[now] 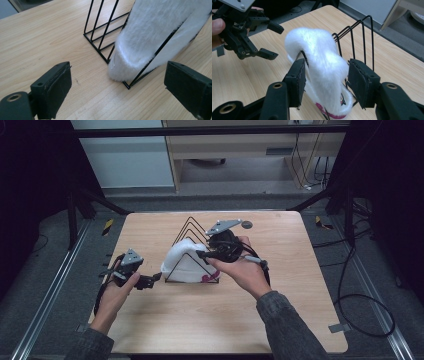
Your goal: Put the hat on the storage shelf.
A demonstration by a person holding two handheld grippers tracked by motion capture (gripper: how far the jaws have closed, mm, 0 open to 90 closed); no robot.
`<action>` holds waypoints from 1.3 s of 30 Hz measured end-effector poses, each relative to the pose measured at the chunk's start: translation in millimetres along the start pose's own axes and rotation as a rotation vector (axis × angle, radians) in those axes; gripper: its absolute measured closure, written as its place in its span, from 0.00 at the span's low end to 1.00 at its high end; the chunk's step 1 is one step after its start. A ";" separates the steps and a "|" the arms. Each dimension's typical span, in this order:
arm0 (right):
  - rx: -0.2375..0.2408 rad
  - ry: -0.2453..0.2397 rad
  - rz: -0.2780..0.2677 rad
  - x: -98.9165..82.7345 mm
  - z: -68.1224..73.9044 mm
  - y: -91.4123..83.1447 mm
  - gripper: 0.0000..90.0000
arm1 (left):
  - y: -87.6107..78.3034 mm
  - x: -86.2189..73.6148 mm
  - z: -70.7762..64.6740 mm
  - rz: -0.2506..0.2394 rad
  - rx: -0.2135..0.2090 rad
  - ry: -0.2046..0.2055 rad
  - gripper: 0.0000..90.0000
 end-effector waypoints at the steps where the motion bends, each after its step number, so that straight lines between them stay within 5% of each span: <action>1: -0.001 0.002 -0.005 -0.3 -0.5 -1.5 0.53 | -0.5 -0.4 -0.2 -0.003 -0.004 -0.003 0.08; 13: -0.016 0.008 -0.025 -6.6 -5.1 -22.4 0.50 | 2.5 -11.5 -1.7 0.053 0.005 -0.018 0.06; 27: -0.056 0.025 -0.078 -19.4 -15.5 -55.0 0.17 | -1.6 -22.6 -14.0 0.044 0.016 -0.029 0.05; 32: -0.078 0.002 -0.091 -31.0 -22.7 -71.8 0.08 | -5.5 -24.7 -17.1 0.034 0.024 -0.029 0.05; 39: -0.110 0.025 -0.094 -56.3 -37.6 -93.0 0.10 | -3.7 -35.1 -27.2 0.018 -0.005 -0.030 0.05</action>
Point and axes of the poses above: each handheld gripper's, and its own axes: y roughly forward along the jaws, x roughly out of its top, z roughly to its left, the point moved 9 cm from there along y, roughly forward along the jaws, and after that the axes turned 5 degrees about y, right-handed, at the moved point
